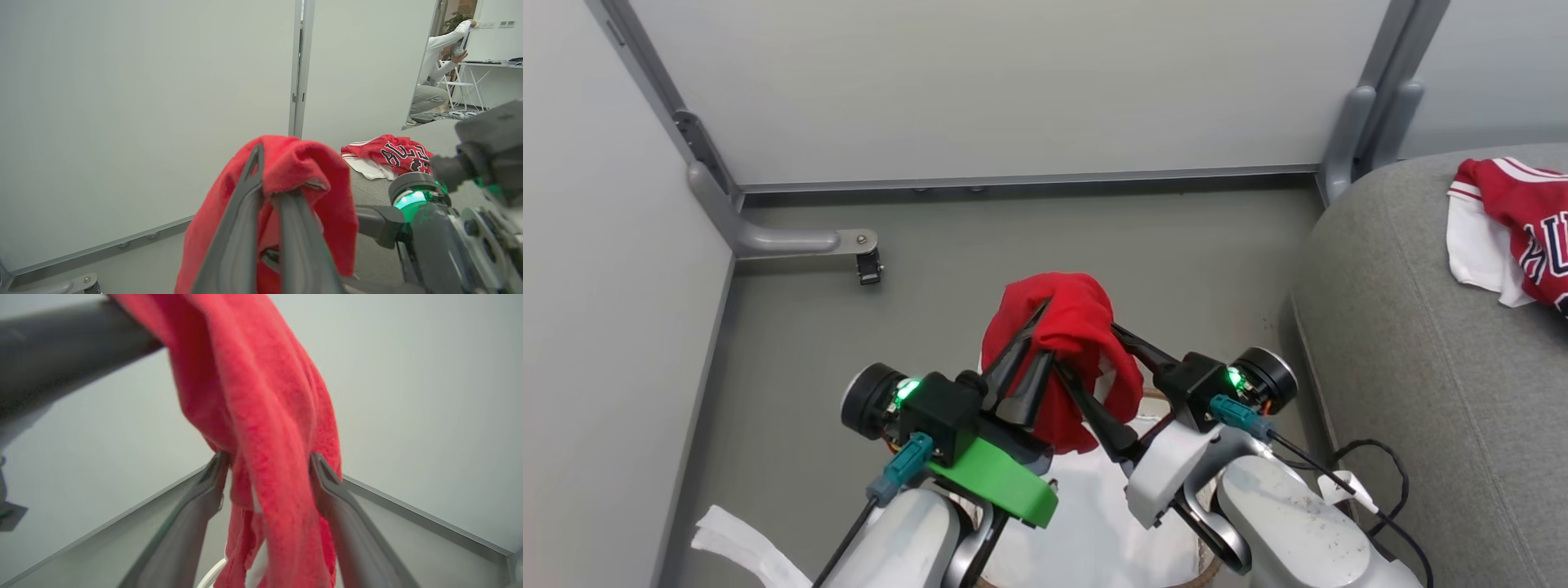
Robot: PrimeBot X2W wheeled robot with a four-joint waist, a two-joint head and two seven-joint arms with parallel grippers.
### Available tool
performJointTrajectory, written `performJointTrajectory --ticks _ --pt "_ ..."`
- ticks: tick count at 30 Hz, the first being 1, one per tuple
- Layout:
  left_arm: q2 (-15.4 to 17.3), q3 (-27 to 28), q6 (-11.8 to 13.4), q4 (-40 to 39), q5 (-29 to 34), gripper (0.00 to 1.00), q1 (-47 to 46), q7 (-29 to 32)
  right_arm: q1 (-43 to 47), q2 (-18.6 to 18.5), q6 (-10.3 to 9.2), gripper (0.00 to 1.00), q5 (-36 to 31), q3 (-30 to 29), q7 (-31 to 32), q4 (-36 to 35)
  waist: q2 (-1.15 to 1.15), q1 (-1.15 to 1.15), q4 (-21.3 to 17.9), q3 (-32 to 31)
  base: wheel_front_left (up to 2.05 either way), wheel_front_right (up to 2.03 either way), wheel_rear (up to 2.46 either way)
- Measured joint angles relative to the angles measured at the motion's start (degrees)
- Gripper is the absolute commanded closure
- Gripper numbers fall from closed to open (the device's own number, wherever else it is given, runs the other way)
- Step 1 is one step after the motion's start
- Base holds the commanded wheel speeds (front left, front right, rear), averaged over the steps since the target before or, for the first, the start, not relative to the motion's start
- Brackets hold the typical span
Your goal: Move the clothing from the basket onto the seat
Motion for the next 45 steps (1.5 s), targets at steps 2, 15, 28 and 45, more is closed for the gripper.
performJointTrajectory --ticks 2,15,28,45 --pt "0.0 -0.7 0.0 -0.1 -0.6 1.0 -0.1 0.0 -0.4 0.0 0.0 0.0 -0.1 0.1 0.0 2.4 0.0 0.0 0.6 0.0 0.0 0.0 0.0" --pt "0.0 2.1 0.2 -0.9 0.3 0.0 0.7 0.0 -1.8 0.4 0.0 1.0 5.7 1.7 0.0 5.3 0.0 0.0 -1.8 1.0 0.0 0.0 0.0" --pt "-0.1 3.8 0.0 1.5 2.7 0.0 0.5 0.0 0.2 -3.7 0.0 1.0 4.0 -5.5 0.0 0.9 0.0 0.0 -15.7 4.0 0.0 0.0 0.0" --pt "-0.1 1.9 0.0 5.1 5.2 0.0 -4.1 0.0 -19.5 -20.2 0.0 1.0 2.1 -17.3 0.0 -1.2 0.0 0.0 -28.0 13.0 0.0 0.0 0.0"
